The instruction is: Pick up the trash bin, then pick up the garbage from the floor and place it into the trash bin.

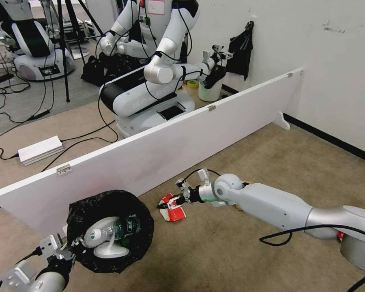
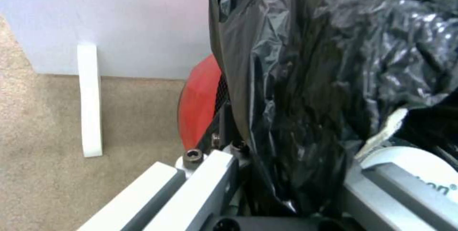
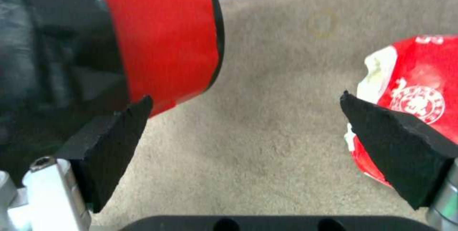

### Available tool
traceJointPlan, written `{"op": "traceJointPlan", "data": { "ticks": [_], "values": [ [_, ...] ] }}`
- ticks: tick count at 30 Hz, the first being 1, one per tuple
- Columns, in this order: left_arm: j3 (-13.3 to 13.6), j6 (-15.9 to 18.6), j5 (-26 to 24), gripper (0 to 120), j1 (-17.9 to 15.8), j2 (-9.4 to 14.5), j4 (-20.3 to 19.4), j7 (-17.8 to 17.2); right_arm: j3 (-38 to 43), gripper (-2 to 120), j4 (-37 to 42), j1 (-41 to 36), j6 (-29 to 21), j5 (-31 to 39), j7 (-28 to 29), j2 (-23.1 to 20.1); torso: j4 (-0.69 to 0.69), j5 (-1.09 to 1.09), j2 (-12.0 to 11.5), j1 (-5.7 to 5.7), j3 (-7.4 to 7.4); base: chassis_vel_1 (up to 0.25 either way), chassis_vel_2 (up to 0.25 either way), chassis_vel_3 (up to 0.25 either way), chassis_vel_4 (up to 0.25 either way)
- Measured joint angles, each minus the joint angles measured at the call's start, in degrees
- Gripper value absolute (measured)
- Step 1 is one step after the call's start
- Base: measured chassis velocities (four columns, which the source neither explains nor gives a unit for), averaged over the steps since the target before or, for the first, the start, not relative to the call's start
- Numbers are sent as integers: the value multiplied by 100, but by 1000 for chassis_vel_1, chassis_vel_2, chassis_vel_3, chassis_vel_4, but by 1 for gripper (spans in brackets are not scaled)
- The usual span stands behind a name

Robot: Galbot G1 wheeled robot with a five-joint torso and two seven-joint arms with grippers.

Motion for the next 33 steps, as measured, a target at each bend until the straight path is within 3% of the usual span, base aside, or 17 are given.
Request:
{"op": "traceJointPlan", "data": {
  "ticks": [16,33],
  "values": [
    [-57,-95,-49,0,-17,-26,49,182,-918,100,-996,515,-108,184,-45,665,0,-1,0,0,-1,0,0,0,0],
    [-134,-160,-81,0,-84,15,205,271,-900,100,-1350,497,-86,25,-202,772,1,0,0,0,0,0,0,0,0]
  ]
}}
